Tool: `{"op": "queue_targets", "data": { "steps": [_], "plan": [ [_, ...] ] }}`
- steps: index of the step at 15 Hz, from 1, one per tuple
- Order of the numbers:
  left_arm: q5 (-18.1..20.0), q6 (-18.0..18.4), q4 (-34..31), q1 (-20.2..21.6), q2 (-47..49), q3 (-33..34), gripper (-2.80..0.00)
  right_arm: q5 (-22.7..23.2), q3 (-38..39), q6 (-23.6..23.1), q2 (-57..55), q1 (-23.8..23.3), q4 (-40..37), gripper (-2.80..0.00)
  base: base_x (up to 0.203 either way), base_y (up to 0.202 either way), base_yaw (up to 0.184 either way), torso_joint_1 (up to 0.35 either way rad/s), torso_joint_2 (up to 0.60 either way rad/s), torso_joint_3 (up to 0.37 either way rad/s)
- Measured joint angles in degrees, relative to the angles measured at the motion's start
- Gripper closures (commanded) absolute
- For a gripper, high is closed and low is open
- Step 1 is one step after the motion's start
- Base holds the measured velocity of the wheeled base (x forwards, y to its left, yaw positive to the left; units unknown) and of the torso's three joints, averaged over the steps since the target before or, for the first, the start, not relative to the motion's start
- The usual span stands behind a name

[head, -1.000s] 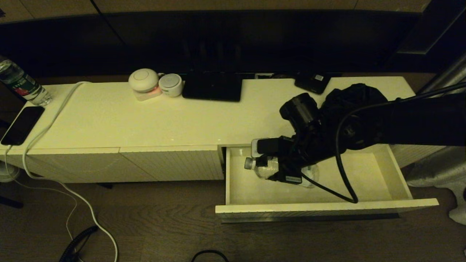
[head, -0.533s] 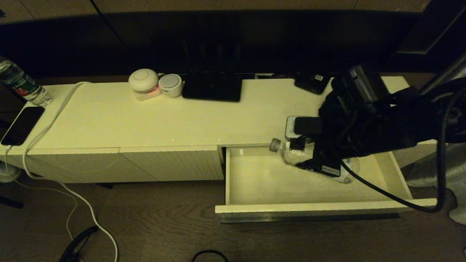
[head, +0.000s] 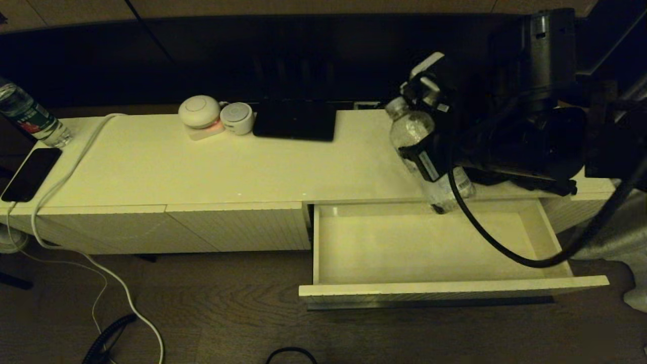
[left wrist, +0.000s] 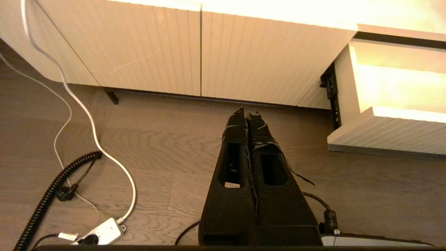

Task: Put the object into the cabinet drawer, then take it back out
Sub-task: Take the mineral water out of the drawer and put it on the table

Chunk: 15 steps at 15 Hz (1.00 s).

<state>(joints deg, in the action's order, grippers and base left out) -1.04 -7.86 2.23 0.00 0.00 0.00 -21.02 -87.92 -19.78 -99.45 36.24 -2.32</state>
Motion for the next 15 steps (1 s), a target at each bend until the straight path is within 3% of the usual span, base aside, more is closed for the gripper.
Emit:
{"op": "queue_targets", "data": {
  "steps": [2, 4, 11, 15],
  "plan": [
    [0.0, 0.01, 0.0, 0.0, 0.0, 0.0, 0.0, -4.98, -2.65, 7.01, -2.37, 0.33, 3.96, 0.0, 0.0, 0.0, 0.0, 0.0, 0.0, 0.0],
    [0.02, 0.01, 0.0, 0.0, 0.0, 0.0, 0.0, -10.31, -4.19, 10.67, -5.0, 0.1, 7.88, 0.0, 0.0, 0.0, 0.0, 0.0, 0.0, 0.0],
    [0.02, 0.01, 0.0, 0.0, 0.0, 0.0, 0.0, -20.53, -6.06, 10.36, -13.32, -1.01, 24.67, 0.0, 0.0, 0.0, 0.0, 0.0, 0.0, 0.0],
    [-0.01, 0.01, 0.0, 0.0, 0.0, 0.0, 0.0, -22.83, -6.69, 8.96, -20.01, -1.44, 38.25, 0.0, 0.0, 0.0, 0.0, 0.0, 0.0, 0.0]
  ]
}}
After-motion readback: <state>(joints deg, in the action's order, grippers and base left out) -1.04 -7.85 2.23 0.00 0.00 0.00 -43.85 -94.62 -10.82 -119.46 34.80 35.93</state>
